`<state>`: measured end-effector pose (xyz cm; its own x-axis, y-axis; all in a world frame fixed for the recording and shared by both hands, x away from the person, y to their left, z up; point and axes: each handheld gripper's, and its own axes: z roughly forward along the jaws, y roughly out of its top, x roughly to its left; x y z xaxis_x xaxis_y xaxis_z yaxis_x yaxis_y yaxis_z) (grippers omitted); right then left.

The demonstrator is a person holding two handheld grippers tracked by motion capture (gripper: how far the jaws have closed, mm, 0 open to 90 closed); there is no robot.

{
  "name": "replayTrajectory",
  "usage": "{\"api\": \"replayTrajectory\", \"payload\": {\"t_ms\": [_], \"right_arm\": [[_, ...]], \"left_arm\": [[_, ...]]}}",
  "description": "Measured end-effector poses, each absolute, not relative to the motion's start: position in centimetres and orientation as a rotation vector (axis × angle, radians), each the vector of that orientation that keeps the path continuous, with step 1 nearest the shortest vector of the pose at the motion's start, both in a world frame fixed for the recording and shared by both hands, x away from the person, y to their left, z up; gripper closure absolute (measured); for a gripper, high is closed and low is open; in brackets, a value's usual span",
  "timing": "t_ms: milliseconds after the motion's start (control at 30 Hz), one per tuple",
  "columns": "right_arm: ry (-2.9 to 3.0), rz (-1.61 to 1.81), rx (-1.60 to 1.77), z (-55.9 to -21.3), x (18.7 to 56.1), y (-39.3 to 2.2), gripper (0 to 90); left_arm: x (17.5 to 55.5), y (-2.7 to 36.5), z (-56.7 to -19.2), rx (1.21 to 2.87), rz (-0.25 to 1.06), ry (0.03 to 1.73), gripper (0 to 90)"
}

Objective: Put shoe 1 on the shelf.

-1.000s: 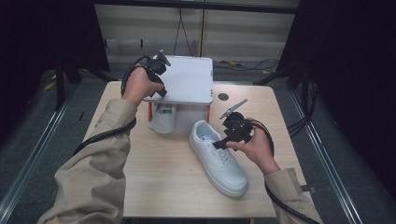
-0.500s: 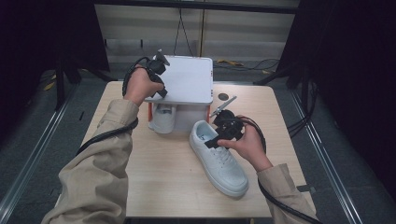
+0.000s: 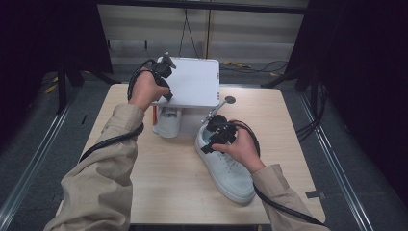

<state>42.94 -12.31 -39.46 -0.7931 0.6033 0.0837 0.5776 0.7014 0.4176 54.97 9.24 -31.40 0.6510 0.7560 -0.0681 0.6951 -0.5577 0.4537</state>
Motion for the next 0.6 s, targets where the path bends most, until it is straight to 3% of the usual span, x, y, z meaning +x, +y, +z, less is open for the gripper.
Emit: {"api": "replayTrajectory", "payload": {"t_ms": [167,233,600], "right_arm": [[2.885,0.635,0.996,-41.0,43.3,-12.3,54.4],[2.909,0.66,0.994,-41.4,43.3,-12.4,62.8],[2.965,0.578,0.883,-40.0,42.1,-12.6,78.0]], "left_arm": [[54.9,9.2,-31.4,2.431,0.199,1.127,90.0],[54.9,9.2,-31.4,2.427,0.198,1.13,90.0],[54.6,9.2,-31.5,2.425,0.222,1.118,90.0]]}}
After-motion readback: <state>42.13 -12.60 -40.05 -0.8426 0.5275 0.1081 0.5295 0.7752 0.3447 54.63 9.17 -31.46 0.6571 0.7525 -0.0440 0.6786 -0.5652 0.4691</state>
